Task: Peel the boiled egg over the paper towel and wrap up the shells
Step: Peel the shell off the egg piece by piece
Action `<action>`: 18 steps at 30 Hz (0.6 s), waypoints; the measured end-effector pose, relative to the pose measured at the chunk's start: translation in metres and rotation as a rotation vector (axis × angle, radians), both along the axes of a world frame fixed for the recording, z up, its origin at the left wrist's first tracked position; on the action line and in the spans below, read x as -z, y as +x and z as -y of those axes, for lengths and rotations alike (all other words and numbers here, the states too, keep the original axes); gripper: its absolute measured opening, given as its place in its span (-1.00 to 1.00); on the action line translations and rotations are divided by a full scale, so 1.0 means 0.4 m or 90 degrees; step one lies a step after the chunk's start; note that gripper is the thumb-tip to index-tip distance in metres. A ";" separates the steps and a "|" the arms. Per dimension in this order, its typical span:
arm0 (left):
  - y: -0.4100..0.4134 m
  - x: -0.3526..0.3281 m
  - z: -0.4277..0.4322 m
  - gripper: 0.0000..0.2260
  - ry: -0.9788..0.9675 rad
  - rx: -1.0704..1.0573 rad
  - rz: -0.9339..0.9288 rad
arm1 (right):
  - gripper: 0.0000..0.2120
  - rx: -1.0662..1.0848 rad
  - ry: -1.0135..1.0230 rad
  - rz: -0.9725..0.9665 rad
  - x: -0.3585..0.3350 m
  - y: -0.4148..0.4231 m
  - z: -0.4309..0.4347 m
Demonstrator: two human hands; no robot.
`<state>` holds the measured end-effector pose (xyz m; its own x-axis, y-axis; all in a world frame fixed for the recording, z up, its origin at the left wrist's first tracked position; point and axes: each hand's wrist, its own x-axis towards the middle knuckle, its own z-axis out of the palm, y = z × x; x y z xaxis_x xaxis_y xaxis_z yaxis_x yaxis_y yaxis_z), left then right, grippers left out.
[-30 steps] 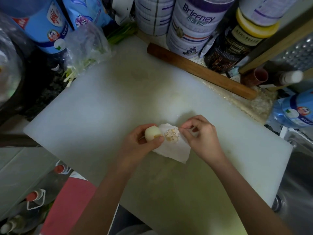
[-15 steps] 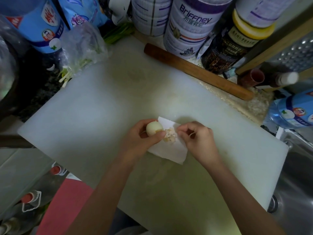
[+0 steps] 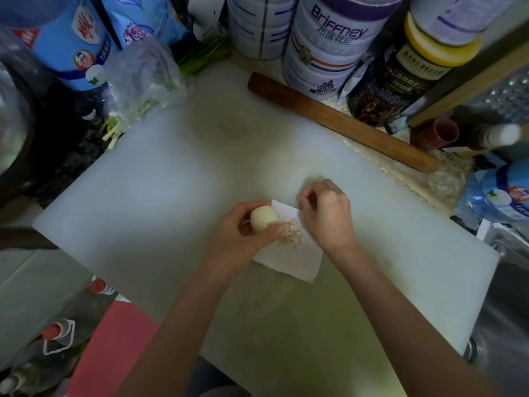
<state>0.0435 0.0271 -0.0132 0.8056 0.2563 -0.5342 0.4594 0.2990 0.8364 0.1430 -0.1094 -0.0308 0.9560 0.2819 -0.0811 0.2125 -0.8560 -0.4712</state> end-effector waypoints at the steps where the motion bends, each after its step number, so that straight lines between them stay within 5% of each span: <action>1: 0.000 -0.001 -0.001 -0.69 0.003 0.003 0.001 | -0.90 -0.029 -0.036 -0.009 0.000 0.003 -0.004; 15: -0.017 -0.066 -0.004 -0.63 -0.022 0.033 0.059 | -0.94 0.000 0.043 -0.149 -0.100 -0.125 0.056; 18: -0.020 -0.084 -0.005 -0.61 -0.012 0.037 0.079 | -0.76 -0.016 0.080 -0.109 -0.141 -0.144 0.055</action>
<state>0.0354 0.0292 0.0203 0.8788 0.1975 -0.4344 0.3705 0.2911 0.8820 0.0856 -0.1316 0.0257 0.9238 0.3235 -0.2048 0.1403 -0.7837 -0.6050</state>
